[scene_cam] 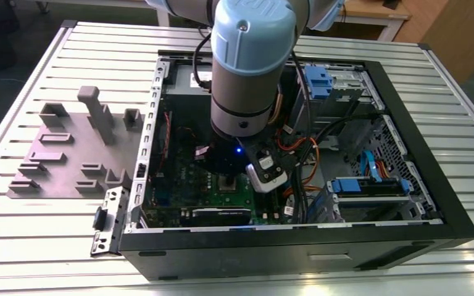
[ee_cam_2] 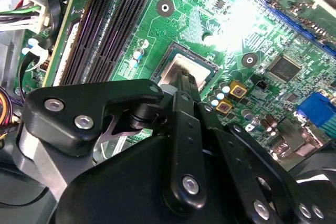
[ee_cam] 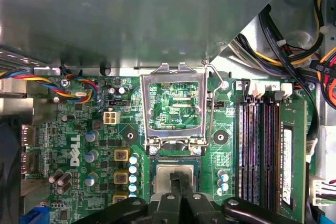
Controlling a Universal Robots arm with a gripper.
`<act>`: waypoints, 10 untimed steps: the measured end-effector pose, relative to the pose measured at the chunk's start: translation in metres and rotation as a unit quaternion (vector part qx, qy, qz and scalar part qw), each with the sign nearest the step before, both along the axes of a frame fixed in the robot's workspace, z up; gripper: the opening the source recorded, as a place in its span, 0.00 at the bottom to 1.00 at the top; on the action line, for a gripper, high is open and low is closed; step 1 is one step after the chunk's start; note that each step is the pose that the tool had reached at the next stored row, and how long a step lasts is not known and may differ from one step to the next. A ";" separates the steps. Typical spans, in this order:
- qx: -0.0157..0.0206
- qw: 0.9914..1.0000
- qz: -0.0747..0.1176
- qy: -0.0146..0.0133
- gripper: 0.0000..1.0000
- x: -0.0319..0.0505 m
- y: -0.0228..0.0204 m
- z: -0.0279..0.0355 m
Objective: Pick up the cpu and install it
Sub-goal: 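Place the cpu into insertion slot, then close the cpu cover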
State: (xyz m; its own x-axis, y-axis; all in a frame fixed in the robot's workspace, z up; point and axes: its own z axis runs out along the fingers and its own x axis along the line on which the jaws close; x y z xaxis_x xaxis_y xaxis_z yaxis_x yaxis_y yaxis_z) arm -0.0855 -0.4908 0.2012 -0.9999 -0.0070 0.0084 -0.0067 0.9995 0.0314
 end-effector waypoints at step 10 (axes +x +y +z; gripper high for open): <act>0.000 1.000 0.000 0.000 0.11 0.0000 0.0000 0.0016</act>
